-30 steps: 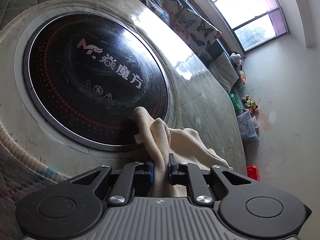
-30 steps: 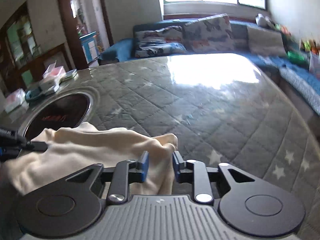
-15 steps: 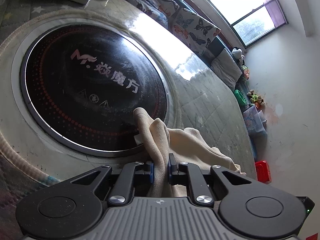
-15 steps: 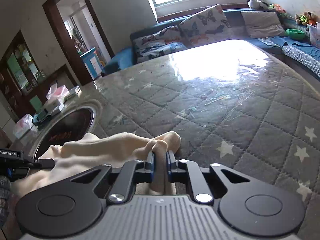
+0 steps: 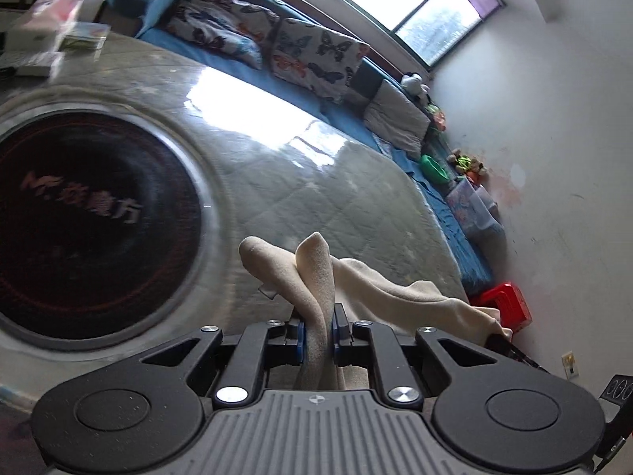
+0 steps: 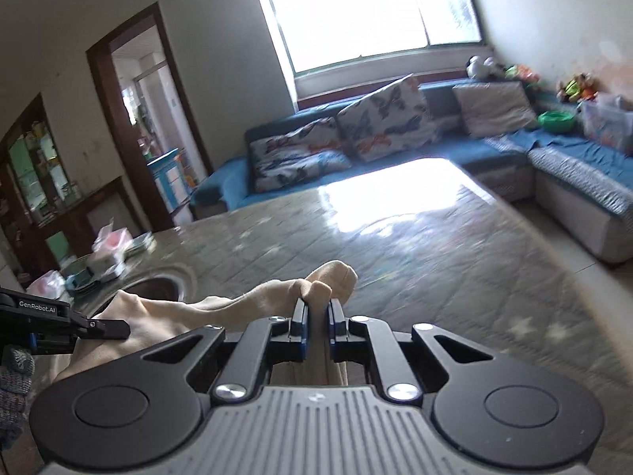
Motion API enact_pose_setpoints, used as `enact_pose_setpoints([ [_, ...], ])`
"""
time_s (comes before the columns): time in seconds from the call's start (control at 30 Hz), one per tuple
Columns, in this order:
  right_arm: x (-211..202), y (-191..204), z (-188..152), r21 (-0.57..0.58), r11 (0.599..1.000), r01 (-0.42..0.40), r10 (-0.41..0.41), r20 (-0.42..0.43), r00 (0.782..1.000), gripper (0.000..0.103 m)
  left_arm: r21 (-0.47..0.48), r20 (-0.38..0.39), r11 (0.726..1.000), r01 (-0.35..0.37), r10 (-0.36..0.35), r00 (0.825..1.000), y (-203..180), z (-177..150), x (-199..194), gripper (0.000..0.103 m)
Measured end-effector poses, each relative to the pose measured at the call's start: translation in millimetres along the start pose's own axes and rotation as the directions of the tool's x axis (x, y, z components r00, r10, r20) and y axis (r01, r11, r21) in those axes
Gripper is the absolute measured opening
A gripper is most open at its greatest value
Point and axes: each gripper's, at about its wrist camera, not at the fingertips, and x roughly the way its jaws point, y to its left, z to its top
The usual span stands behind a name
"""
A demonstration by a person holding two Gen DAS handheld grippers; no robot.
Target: Fold clothes
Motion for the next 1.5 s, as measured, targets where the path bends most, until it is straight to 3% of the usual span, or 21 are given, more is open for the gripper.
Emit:
enact_pose_setpoints([
  [0.2, -16, -27, 13, 0.006, 0.996, 0.085, -0.085, 0.042, 0.995, 0.008, 0.043, -0.034, 0.998, 0.037, -0.036, 0.999, -33, 1, 30, 0.013],
  [0.63, -19, -81, 22, 0.071, 0.980, 0.184, -0.189, 0.064, 0.980, 0.008, 0.143, -0.079, 0.989, 0.045, -0.034, 0.996, -82, -1, 79, 0.013],
  [1.17, 23, -115, -4, 0.120, 0.960, 0.254, -0.247, -0.065, 0.967, 0.008, 0.164, -0.181, 0.986, -0.033, 0.063, 0.981, -70, -19, 116, 0.014],
  [1.37, 33, -117, -14, 0.099, 0.954, 0.282, -0.269, -0.125, 0.955, 0.011, 0.172, -0.175, 0.984, -0.045, 0.075, 0.982, -66, -21, 112, 0.020],
  [1.5, 27, -109, -13, 0.077, 0.948, 0.308, -0.299, -0.105, 0.948, 0.014, 0.197, -0.153, 0.979, -0.059, 0.091, 0.984, -68, -23, 105, 0.026],
])
